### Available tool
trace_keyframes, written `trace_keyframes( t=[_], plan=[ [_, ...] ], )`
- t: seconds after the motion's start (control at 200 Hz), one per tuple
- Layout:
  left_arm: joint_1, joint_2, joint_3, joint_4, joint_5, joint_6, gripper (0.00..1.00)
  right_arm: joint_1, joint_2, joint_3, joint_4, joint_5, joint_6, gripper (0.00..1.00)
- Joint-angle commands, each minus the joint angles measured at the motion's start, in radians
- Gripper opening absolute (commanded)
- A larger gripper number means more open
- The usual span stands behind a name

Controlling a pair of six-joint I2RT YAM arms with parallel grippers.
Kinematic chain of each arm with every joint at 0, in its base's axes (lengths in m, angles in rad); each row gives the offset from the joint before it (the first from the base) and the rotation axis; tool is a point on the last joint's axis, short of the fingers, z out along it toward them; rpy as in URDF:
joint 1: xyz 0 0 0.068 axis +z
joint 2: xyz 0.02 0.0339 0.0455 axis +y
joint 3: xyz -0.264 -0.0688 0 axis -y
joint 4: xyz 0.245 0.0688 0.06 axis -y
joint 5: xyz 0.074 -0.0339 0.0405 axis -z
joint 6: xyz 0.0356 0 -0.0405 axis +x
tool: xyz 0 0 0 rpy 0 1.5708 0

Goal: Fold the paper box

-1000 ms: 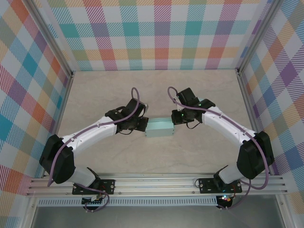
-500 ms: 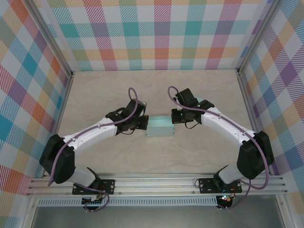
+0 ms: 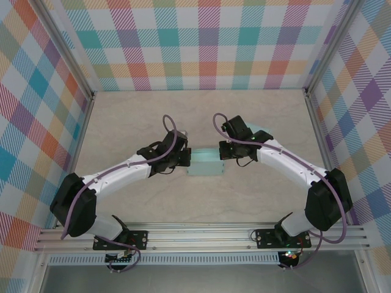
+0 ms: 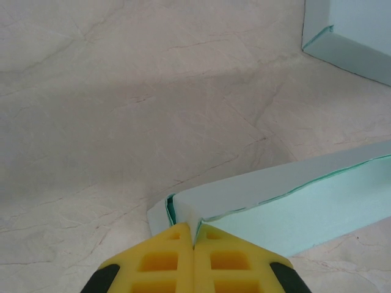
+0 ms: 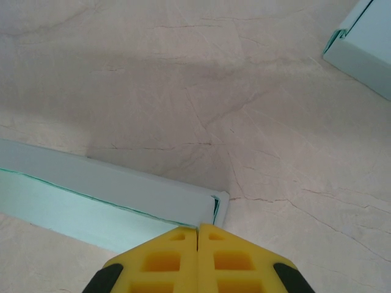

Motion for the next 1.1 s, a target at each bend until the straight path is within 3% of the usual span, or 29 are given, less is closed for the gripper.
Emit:
trace_keyframes(
  t=[0.0, 0.565, 1.095],
  plan=[
    [-0.047, -0.026, -0.036, 0.072, 0.053, -0.005, 0.00, 0.047, 0.005, -0.041, 0.050, -0.089, 0.019, 0.03],
    [-0.121, -0.003, -0.120, 0.146, -0.109, 0.035, 0.00, 0.068, -0.093, -0.174, 0.217, -0.085, 0.092, 0.00],
    [-0.159, -0.053, -0.264, 0.294, -0.198, 0.013, 0.00, 0.149, -0.160, -0.402, 0.392, 0.079, 0.080, 0.00]
  ],
)
